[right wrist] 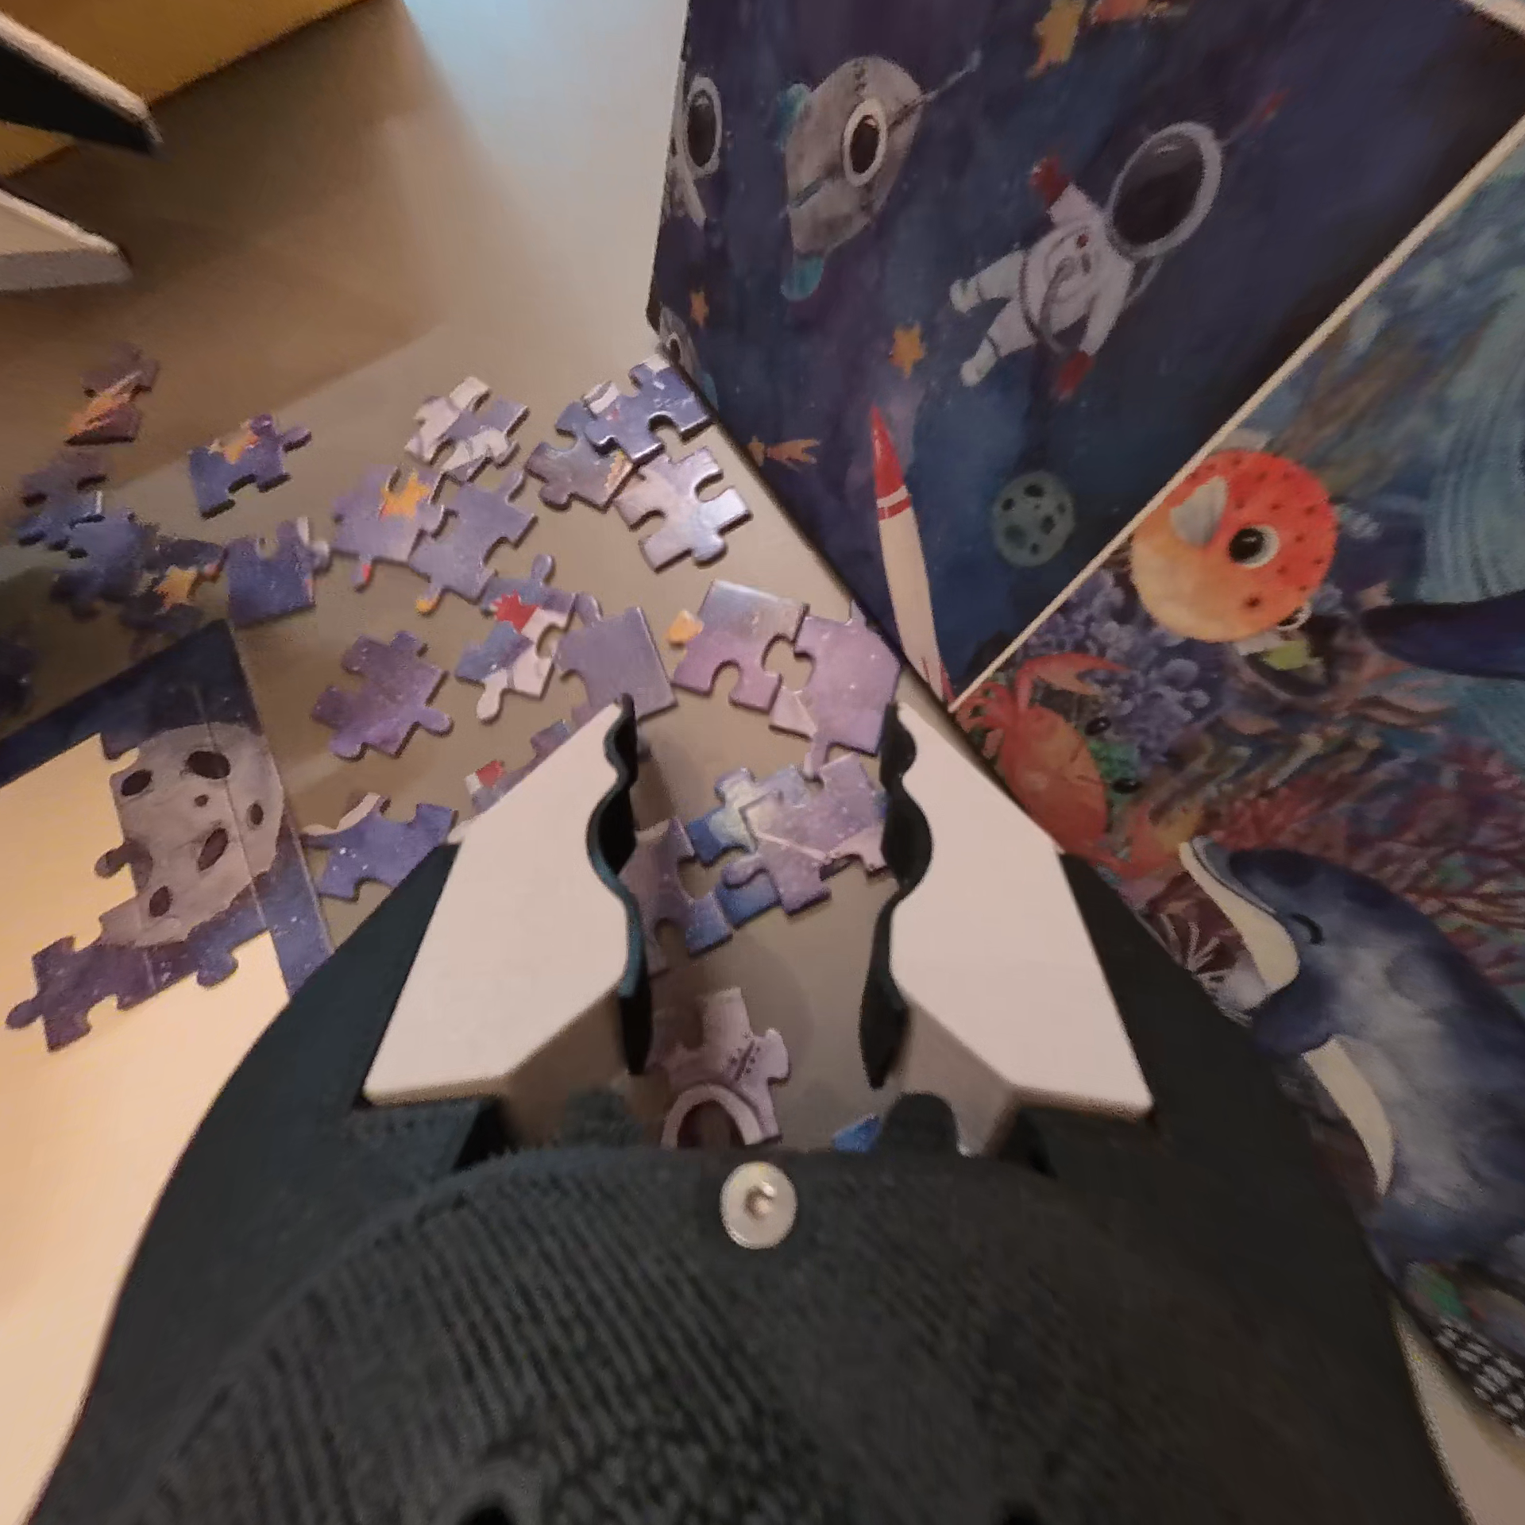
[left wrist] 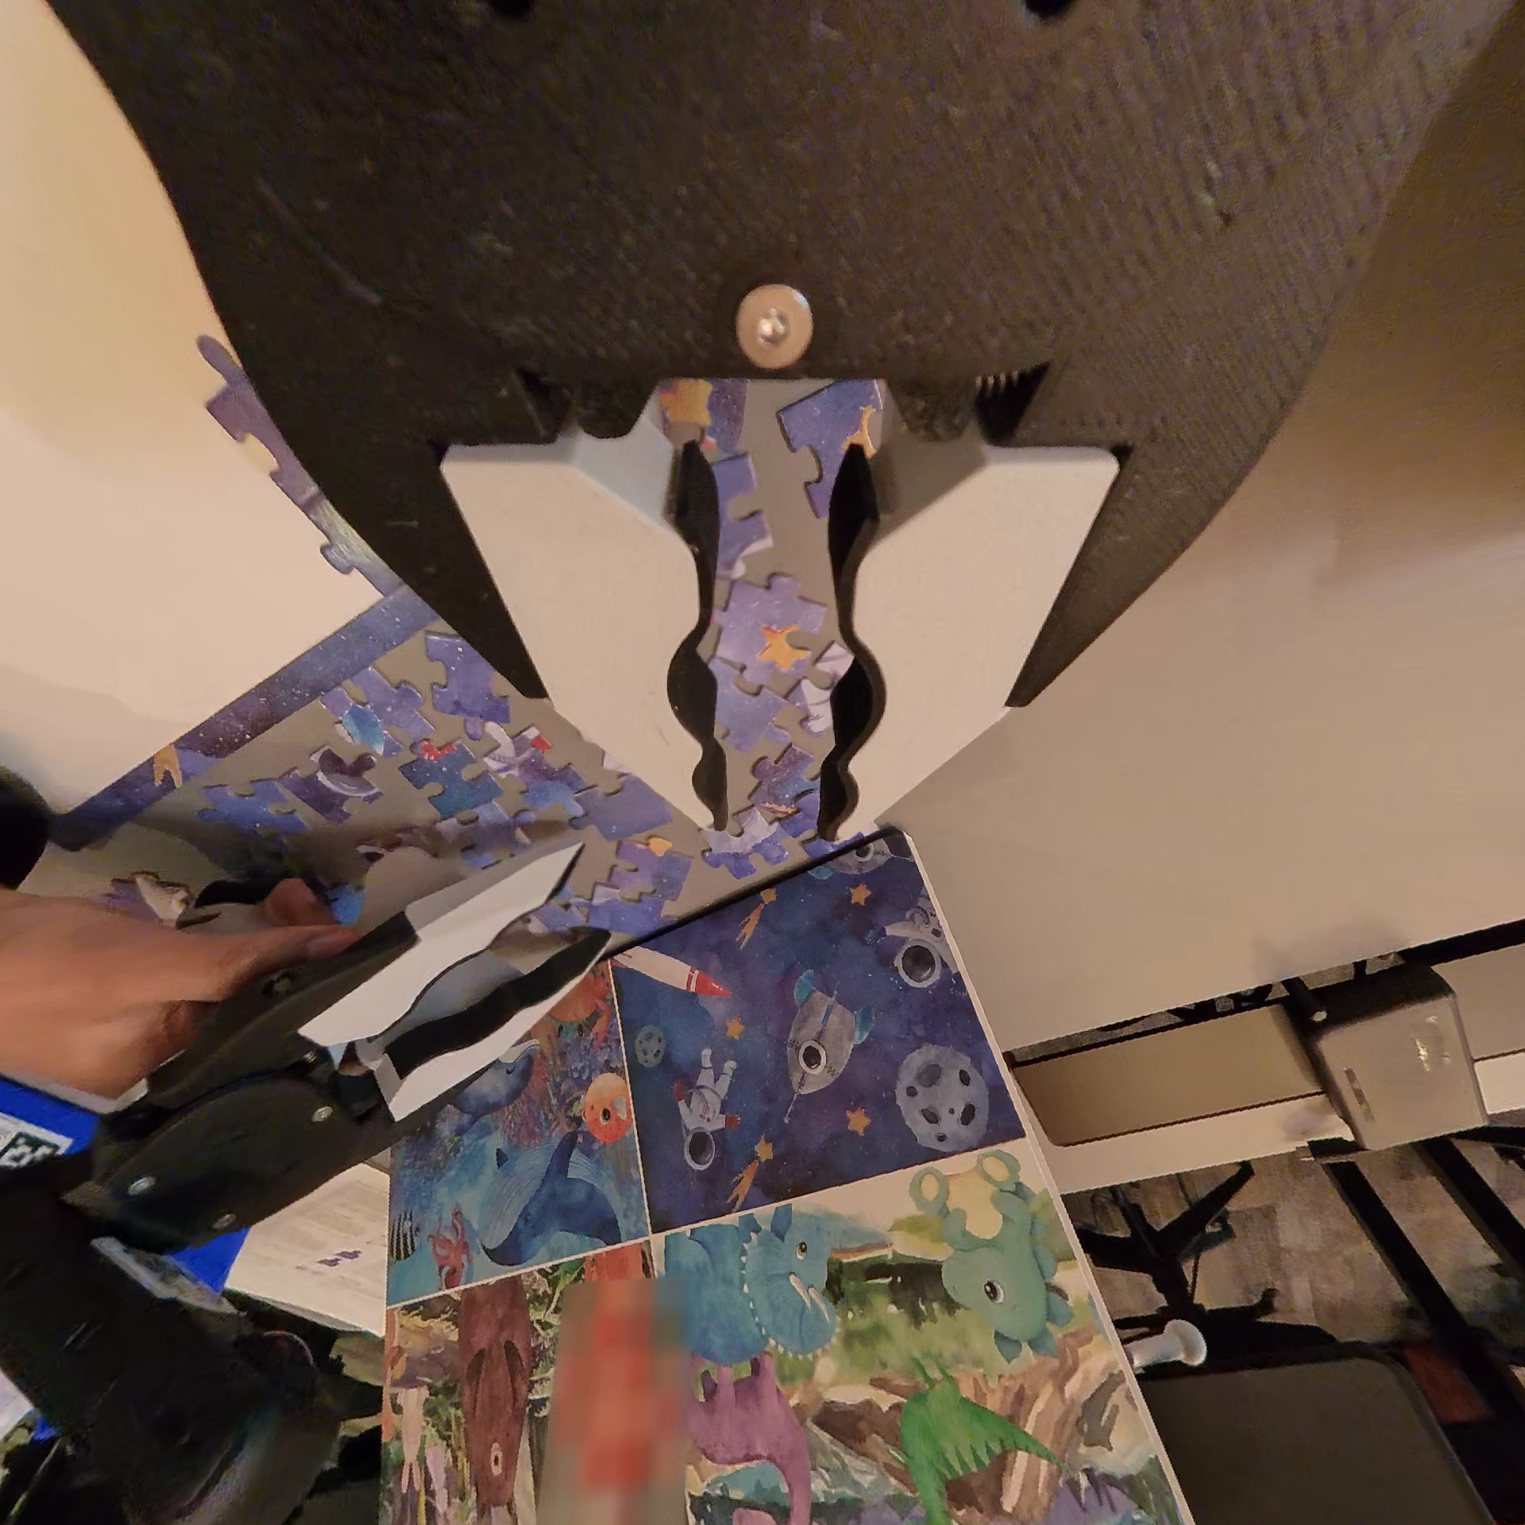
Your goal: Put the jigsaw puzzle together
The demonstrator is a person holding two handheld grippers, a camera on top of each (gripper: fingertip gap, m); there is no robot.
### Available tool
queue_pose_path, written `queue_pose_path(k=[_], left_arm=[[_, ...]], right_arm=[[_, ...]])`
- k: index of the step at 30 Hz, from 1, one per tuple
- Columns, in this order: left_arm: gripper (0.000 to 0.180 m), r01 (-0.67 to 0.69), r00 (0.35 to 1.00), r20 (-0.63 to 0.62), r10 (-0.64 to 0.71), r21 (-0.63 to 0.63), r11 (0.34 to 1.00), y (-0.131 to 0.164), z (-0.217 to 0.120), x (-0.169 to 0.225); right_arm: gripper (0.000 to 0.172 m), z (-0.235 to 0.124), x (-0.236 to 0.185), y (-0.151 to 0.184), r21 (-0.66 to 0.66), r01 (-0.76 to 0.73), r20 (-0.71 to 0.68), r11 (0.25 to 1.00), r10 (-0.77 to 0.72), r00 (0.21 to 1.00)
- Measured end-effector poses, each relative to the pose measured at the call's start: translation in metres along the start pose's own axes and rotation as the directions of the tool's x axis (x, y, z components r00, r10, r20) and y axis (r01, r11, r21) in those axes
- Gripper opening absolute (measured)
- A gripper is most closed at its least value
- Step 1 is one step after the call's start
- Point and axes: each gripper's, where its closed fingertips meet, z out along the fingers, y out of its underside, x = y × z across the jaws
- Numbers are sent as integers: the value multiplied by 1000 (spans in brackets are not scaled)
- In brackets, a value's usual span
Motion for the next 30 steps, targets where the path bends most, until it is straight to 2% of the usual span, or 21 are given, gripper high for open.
queue_pose_path(k=[5, 9, 15, 22, 25, 30], left_arm=[[21, 1, 1000, -1, -1, 1, 1000, -1, 0, 0], [21, -1, 1000, 0, 1, 1, 1000, -1, 0, 0], [21, 1, 1000, -2, -1, 1, 1000, -1, 0, -1], [21, -1, 1000, 1, 1, -3, 1000, -1, 2, -1], [21, 0, 1000, 1, 0, -3, 1000, 0, 2, -1], [21, -3, 1000, 1, 3, -6, 1000, 1, 3, -1]], right_arm=[[39, -2, -21, 5, -30, 46, 122, 998, -42, 992], [34, -2, -24, 4, -28, 63, 136, 998, -59, 989], [32, -15, -14, -14, 59, 86, 63, 995, -90, 994], [32, -5, 10, 0, -8, 85, -42, 996, -85, 995], [14, 0, 23, -1, -18, 132, -137, 991, -133, 982], [16, 3, 40, -9, -4, 140, -231, 990, -137, 963]])
